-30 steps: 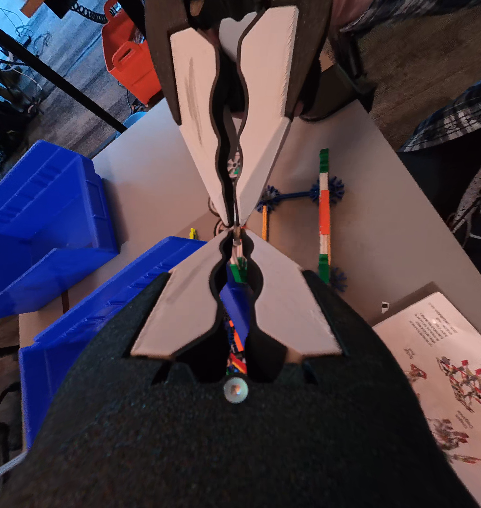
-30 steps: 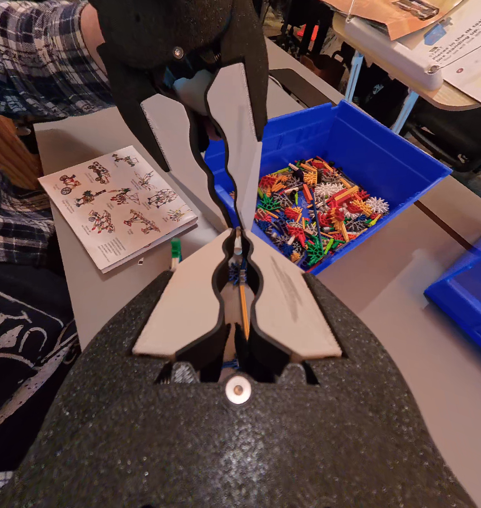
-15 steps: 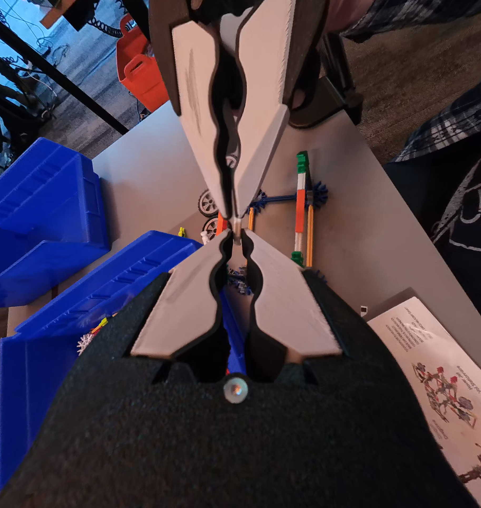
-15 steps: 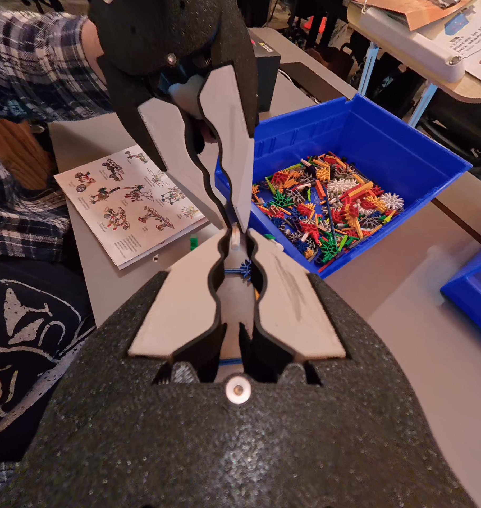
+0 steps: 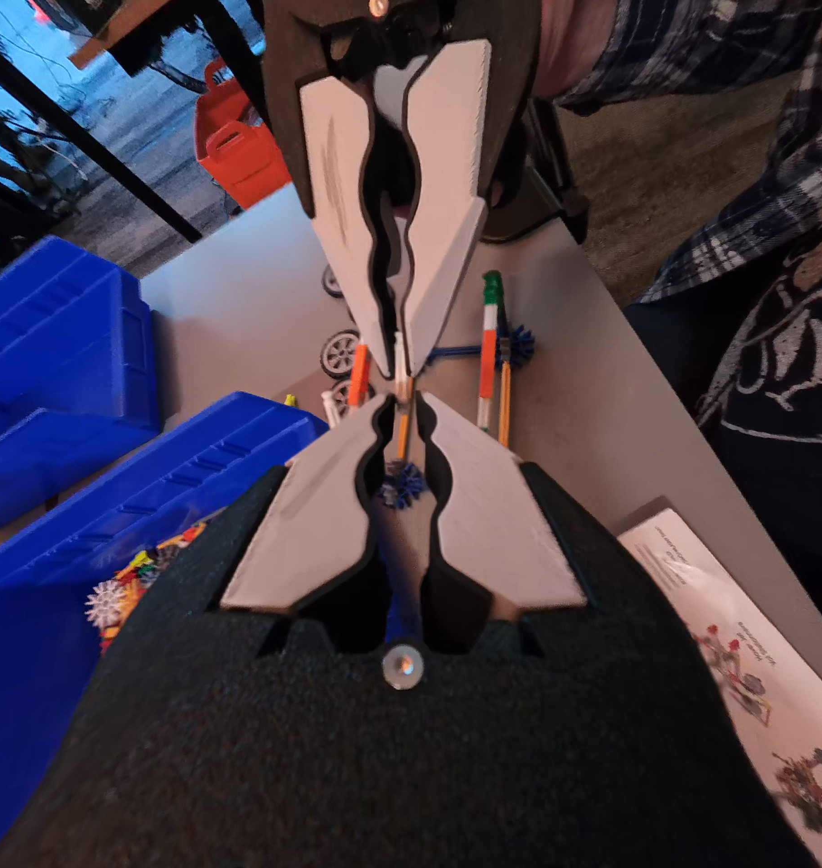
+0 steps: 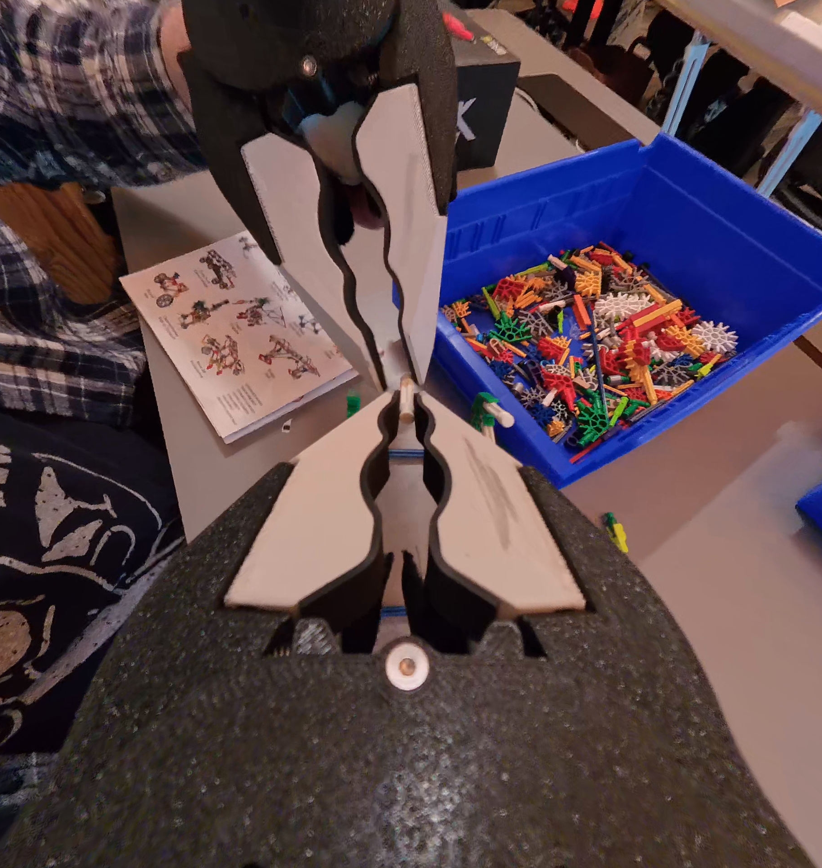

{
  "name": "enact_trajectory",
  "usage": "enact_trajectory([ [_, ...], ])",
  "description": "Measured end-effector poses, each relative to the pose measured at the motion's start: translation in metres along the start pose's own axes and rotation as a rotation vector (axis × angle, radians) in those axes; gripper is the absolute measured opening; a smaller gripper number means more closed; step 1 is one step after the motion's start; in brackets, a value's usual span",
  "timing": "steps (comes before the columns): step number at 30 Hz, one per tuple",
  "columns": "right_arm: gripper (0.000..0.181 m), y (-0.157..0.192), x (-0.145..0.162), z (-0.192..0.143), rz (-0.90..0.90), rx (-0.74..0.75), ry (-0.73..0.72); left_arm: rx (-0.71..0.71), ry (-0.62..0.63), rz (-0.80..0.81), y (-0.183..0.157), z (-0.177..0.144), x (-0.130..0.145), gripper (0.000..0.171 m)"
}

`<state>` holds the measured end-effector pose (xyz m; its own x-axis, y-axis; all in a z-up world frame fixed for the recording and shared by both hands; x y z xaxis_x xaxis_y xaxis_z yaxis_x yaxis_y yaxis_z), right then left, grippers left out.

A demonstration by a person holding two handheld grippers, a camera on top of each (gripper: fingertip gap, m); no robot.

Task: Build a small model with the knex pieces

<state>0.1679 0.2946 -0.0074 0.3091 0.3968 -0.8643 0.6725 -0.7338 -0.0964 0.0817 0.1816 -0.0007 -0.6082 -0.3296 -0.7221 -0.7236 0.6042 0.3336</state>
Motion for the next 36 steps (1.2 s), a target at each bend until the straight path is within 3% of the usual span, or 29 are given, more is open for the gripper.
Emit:
enact_trajectory([
  [5, 0.005, 0.008, 0.008, 0.007, -0.021, -0.047, 0.046, 0.05, 0.026, -0.044, -0.007, -0.009, 0.011, 0.028],
  [9, 0.005, 0.011, 0.009, 0.014, -0.021, -0.082, 0.065, 0.074, 0.049, -0.059, -0.016, -0.002, 0.019, 0.031],
  [17, 0.005, 0.013, 0.009, 0.022, -0.046, -0.124, 0.131, 0.111, 0.04, -0.053, -0.024, 0.011, 0.022, 0.01],
  [36, 0.008, 0.012, 0.009, 0.024, -0.013, -0.182, 0.136, 0.08, 0.04, -0.04, -0.027, 0.012, 0.02, 0.007],
])
Point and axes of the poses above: each gripper's, where its closed fingertips meet, z out along the fingers, x out of its underside, y = z × x across the jaws, the point moved 9 cm from there along -z, back along the fingers
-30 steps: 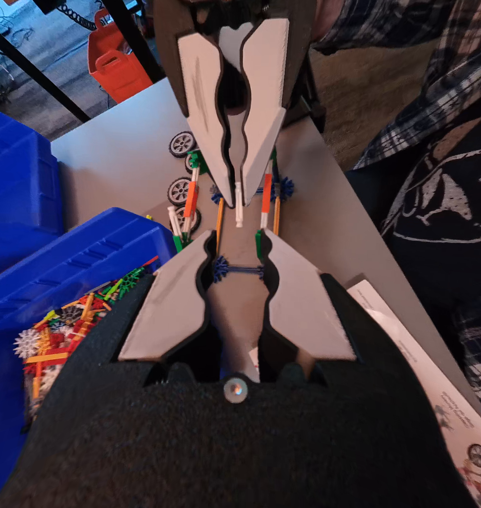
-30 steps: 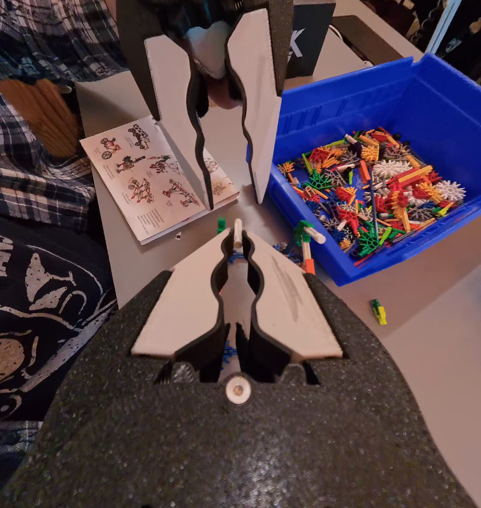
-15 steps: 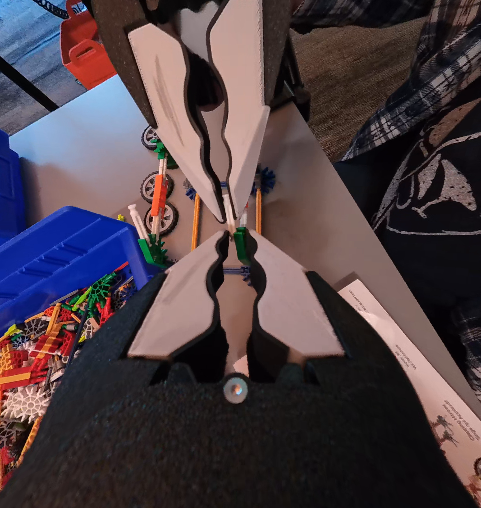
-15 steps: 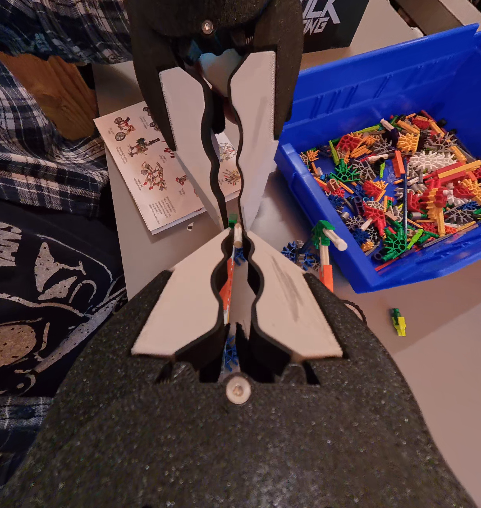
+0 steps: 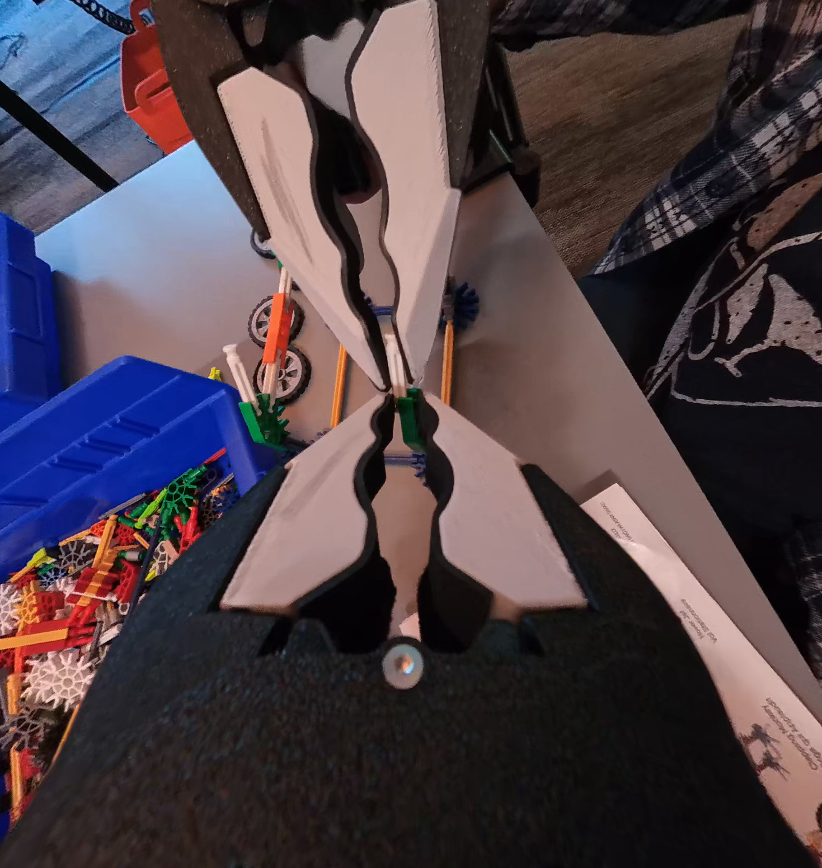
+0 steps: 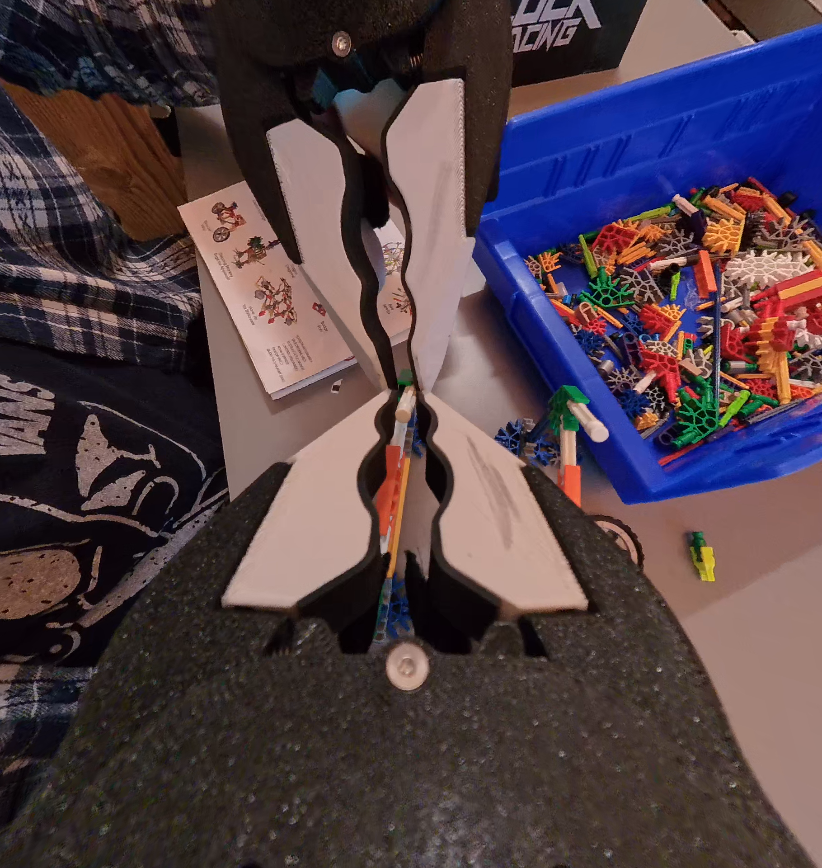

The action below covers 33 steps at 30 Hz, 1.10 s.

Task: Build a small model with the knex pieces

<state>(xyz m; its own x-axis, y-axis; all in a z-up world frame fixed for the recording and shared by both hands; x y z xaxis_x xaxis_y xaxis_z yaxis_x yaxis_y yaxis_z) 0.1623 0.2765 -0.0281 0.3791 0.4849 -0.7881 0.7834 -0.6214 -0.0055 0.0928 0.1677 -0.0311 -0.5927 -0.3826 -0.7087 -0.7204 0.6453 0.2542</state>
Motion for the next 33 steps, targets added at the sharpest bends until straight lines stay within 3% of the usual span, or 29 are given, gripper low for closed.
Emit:
enact_trajectory([
  [14, 0.007, -0.004, 0.001, 0.0, 0.01, -0.022, -0.003, -0.02, 0.014, -0.011, -0.001, 0.0, -0.001, 0.005],
  [21, 0.006, -0.006, 0.003, 0.0, 0.004, -0.06, -0.037, 0.024, -0.037, -0.063, 0.002, 0.0, 0.002, 0.005],
  [33, 0.006, -0.012, 0.007, 0.002, 0.028, -0.235, -0.077, 0.053, -0.078, -0.044, 0.001, 0.001, 0.005, 0.002],
])
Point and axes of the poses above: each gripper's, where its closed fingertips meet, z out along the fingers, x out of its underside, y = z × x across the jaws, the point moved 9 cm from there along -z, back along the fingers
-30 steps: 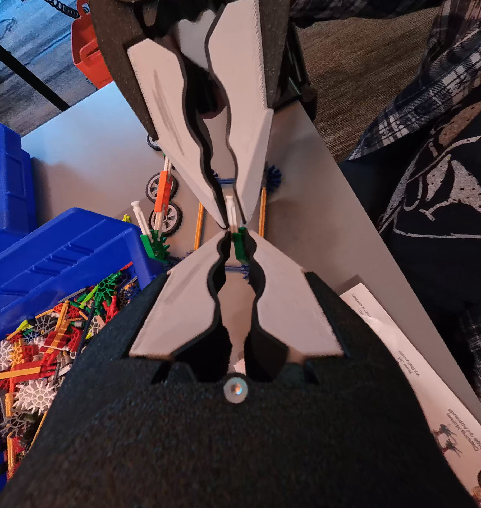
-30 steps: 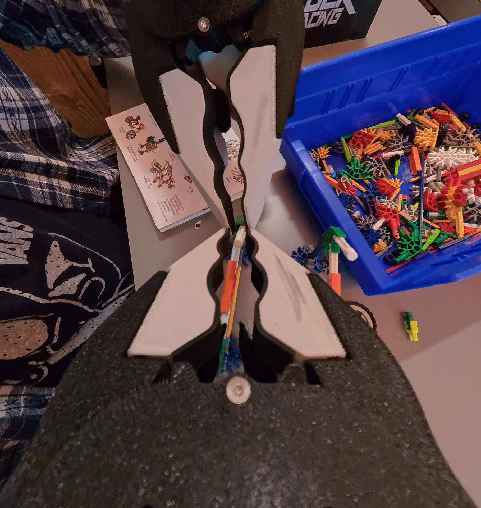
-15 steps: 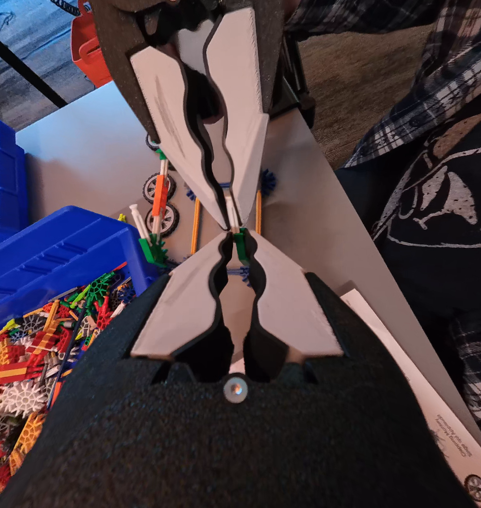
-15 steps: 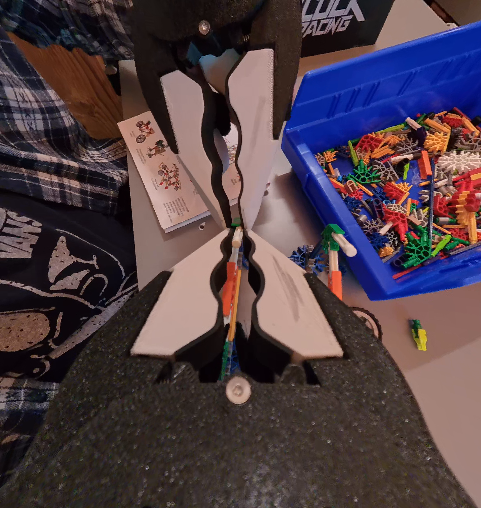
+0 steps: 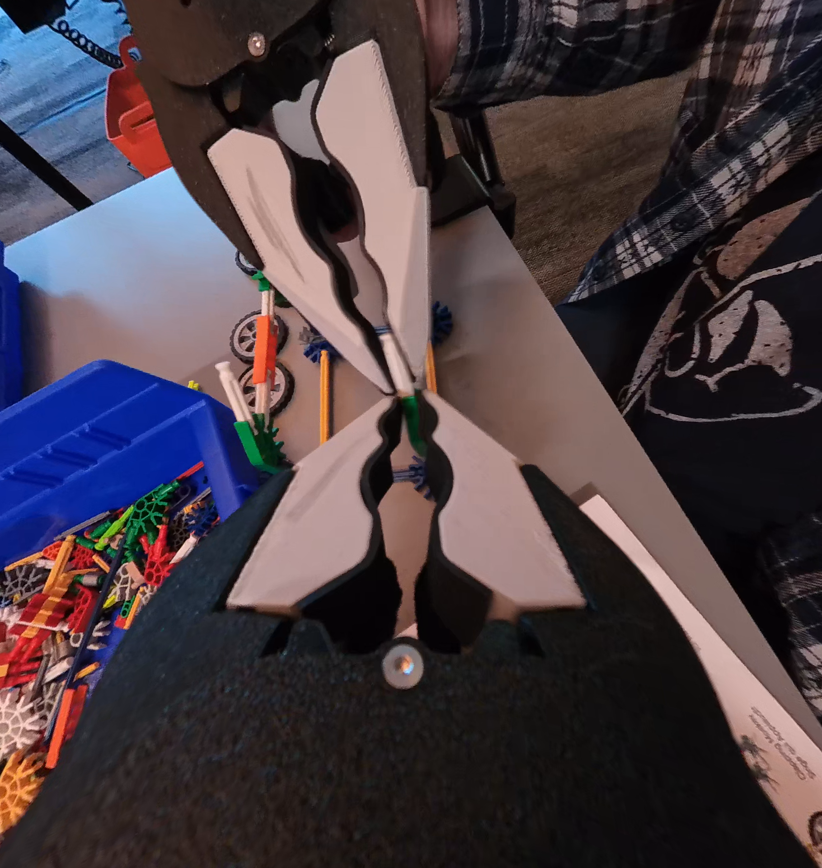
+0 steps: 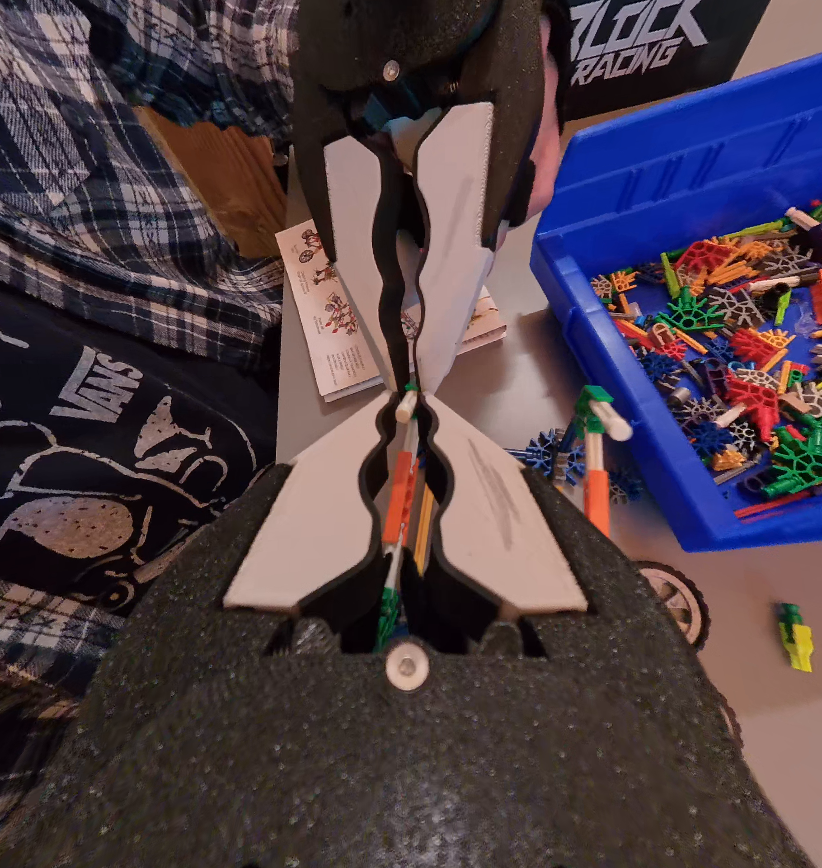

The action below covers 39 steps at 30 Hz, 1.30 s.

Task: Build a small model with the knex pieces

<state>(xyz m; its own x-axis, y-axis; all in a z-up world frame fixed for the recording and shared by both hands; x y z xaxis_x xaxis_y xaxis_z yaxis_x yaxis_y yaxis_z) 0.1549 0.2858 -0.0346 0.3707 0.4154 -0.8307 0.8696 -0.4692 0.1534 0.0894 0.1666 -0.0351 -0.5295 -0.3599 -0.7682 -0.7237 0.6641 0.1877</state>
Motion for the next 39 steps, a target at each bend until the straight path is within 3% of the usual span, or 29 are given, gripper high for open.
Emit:
enact_trajectory([
  [8, 0.014, -0.002, 0.002, -0.005, 0.032, 0.038, -0.006, -0.051, 0.016, 0.0, 0.0, 0.001, 0.0, 0.005],
  [11, 0.024, -0.001, 0.0, -0.019, 0.016, 0.115, 0.004, -0.048, 0.036, -0.005, -0.004, -0.001, -0.001, 0.011],
  [19, 0.025, 0.006, 0.006, -0.053, 0.027, 0.239, -0.018, -0.067, 0.045, -0.028, -0.001, -0.016, 0.001, 0.023],
  [24, 0.025, 0.008, 0.019, -0.074, 0.07, 0.306, -0.087, -0.212, 0.071, -0.032, 0.034, -0.052, -0.003, 0.02],
  [27, 0.025, 0.011, 0.024, -0.079, 0.078, 0.333, -0.109, -0.265, 0.206, -0.034, 0.066, -0.059, 0.006, 0.02],
  [32, 0.025, 0.011, 0.031, -0.081, 0.088, 0.366, -0.126, -0.179, 0.363, -0.01, 0.11, -0.037, 0.025, 0.014],
  [35, 0.025, 0.011, 0.034, -0.083, 0.094, 0.366, -0.131, -0.041, 0.466, 0.024, 0.121, -0.012, 0.039, 0.013],
  [39, 0.025, 0.009, 0.038, -0.084, 0.098, 0.37, -0.134, 0.02, 0.551, 0.065, 0.132, 0.019, 0.055, 0.012],
])
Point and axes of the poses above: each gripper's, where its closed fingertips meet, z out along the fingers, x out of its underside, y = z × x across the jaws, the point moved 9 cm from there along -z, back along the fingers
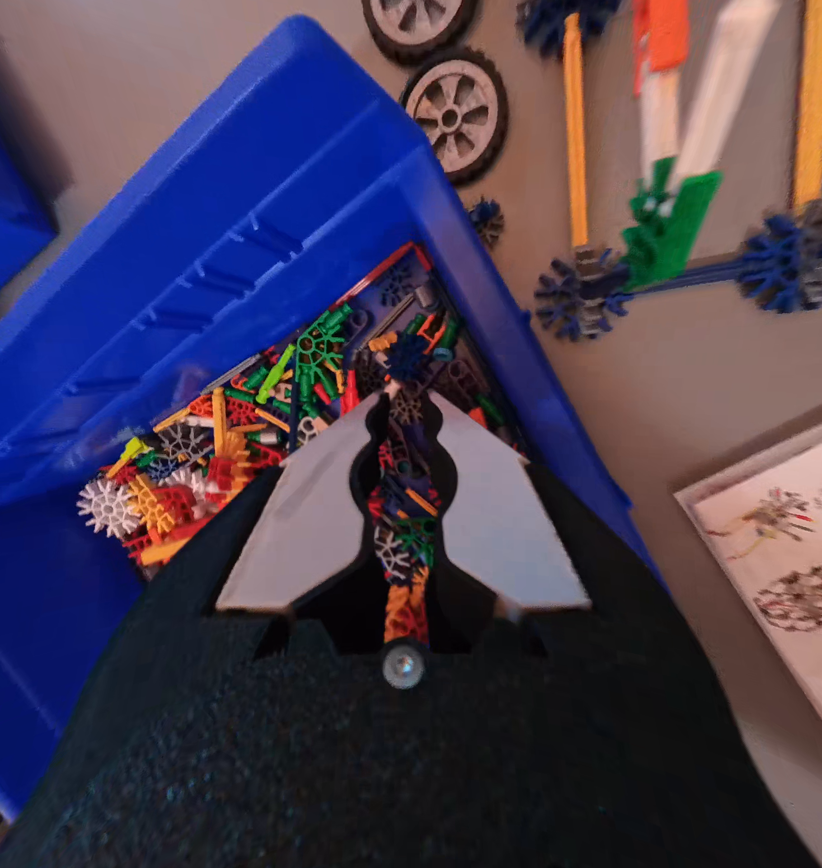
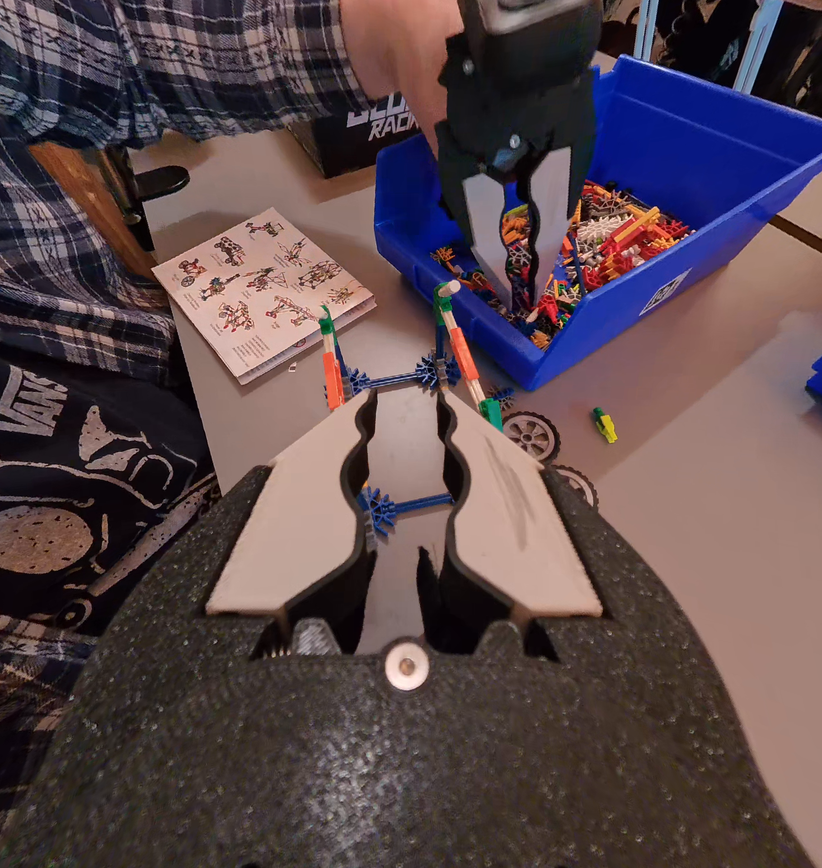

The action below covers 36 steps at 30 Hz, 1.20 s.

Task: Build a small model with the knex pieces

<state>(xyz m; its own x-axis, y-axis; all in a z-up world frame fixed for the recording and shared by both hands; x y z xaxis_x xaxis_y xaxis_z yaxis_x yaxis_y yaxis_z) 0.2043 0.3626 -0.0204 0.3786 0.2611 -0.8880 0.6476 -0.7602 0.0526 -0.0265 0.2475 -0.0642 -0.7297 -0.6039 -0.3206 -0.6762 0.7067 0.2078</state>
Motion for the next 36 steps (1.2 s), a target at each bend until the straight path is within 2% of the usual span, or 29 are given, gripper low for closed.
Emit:
enact_trajectory([
  [5, 0.025, -0.002, 0.005, 0.001, 0.007, -0.002, -0.004, -0.012, 0.115, 0.019, 0.012, 0.022, 0.006, 0.011],
  [10, 0.025, -0.004, 0.008, 0.001, 0.008, -0.004, -0.009, 0.049, 0.091, -0.054, 0.016, 0.025, 0.008, 0.008],
  [12, 0.025, -0.004, 0.007, 0.0, 0.005, -0.001, -0.011, 0.014, 0.097, -0.011, 0.015, 0.025, 0.009, 0.0],
  [18, 0.024, -0.001, 0.0, -0.002, -0.008, 0.011, -0.012, -0.004, 0.004, -0.08, 0.014, 0.011, 0.008, 0.0],
  [23, 0.024, 0.002, -0.005, 0.001, -0.029, 0.021, 0.004, -0.011, 0.03, -0.093, 0.015, 0.01, 0.01, 0.0],
  [26, 0.025, 0.003, -0.005, 0.002, -0.029, 0.024, 0.008, 0.024, -0.004, -0.115, 0.014, 0.007, 0.007, 0.0],
  [29, 0.024, 0.001, -0.004, 0.001, -0.026, 0.028, 0.011, 0.012, 0.036, -0.086, 0.014, 0.009, 0.008, 0.0],
  [31, 0.021, -0.001, -0.004, -0.001, -0.019, 0.046, 0.006, -0.016, 0.014, -0.086, 0.016, 0.003, 0.004, 0.0],
  [36, 0.021, -0.01, -0.018, -0.001, -0.022, 0.114, -0.034, -0.017, -0.151, -0.082, 0.014, -0.035, -0.025, 0.0],
])
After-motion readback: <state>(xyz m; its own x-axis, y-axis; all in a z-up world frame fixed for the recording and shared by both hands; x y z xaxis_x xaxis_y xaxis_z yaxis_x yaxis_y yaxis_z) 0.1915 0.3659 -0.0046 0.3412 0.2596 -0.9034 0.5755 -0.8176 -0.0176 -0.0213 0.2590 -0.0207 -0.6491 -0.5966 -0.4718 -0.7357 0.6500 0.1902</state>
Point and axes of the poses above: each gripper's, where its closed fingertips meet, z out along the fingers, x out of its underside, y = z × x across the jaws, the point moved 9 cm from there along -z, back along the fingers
